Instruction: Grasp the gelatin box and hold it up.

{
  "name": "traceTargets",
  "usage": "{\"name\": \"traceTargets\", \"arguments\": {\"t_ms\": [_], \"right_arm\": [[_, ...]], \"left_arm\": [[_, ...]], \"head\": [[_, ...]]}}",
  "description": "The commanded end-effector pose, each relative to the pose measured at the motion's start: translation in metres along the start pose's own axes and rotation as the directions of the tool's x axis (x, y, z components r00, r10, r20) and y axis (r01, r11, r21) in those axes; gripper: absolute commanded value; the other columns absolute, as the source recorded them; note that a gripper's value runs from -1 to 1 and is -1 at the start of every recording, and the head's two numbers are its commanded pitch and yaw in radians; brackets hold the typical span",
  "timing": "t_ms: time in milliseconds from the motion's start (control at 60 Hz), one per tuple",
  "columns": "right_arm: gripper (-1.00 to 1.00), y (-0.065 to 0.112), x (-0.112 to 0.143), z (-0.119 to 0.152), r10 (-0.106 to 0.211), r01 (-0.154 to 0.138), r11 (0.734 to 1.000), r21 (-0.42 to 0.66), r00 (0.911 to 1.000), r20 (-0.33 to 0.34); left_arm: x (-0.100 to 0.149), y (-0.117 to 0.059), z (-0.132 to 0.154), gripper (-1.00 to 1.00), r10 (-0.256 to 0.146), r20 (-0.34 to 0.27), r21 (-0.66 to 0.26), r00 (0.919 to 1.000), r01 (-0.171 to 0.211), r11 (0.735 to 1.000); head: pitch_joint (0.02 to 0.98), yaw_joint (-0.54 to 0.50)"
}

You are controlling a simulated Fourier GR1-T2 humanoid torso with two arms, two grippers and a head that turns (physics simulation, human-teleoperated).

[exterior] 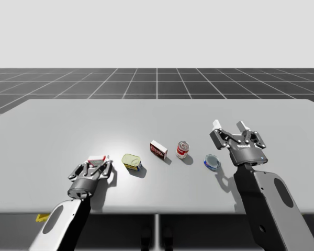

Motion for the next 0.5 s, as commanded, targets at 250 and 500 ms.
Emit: {"name": "traceTargets", "arguments": {"t_ms": [250, 500], "right_arm": [[-1.0, -0.0022, 0.0008, -0.0007, 0.007, -0.007, 1.0, -0.012, 1.0, 0.004], [-1.0, -0.005, 0.0014, -0.0014, 0.004, -0.004, 1.0, -0.018, 1.0, 0.004]], "left_arm": [[-0.0106, -0.0034, 0.0004, 1.0, -0.038, -0.022, -0.078, 0.999, 0.036, 0.996], [-0.0119, -0.0051, -0.0005, 1.0, -0.051, -0.019, -0.084, 0.9985, 0.049, 0.995]], "head": [[0.59, 0.44], [0.448, 0.46]]}}
